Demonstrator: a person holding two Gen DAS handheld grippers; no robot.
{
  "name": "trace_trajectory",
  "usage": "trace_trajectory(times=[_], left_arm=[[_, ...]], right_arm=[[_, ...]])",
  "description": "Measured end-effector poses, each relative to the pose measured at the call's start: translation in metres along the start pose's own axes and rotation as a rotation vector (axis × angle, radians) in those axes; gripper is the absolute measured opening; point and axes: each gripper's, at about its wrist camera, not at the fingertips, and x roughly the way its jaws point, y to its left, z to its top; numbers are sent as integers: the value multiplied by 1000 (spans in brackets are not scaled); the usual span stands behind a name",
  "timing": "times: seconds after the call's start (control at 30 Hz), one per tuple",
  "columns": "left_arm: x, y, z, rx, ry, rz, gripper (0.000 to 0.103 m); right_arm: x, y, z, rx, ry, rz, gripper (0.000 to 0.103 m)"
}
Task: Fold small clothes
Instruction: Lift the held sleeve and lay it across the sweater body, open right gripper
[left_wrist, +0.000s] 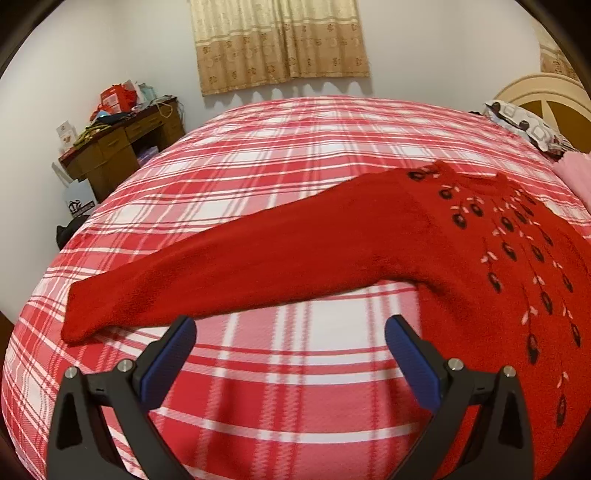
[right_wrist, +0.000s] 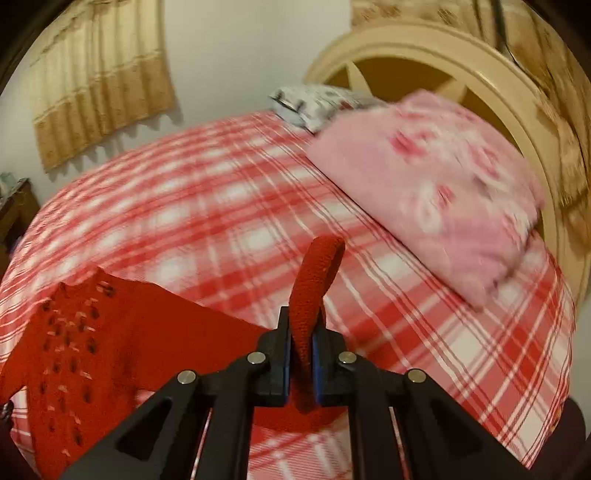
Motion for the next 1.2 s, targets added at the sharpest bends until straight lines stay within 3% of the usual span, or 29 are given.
trace_trajectory(times=[0.23, 0.43, 0.77, 1.2], left_arm=[[3, 36, -1, -46, 1, 37, 103], [7, 56, -8, -82, 18, 37, 103], [9, 85, -11, -118, 16, 79, 103], [14, 108, -16, -146, 23, 93, 103]], right_arm=[[-38, 69, 34, -88, -98, 95, 8], [-64, 129, 43, -177, -127, 183, 8], [-105, 212, 46, -318, -197, 277, 8], [-112, 334, 21, -505, -189, 415, 8]])
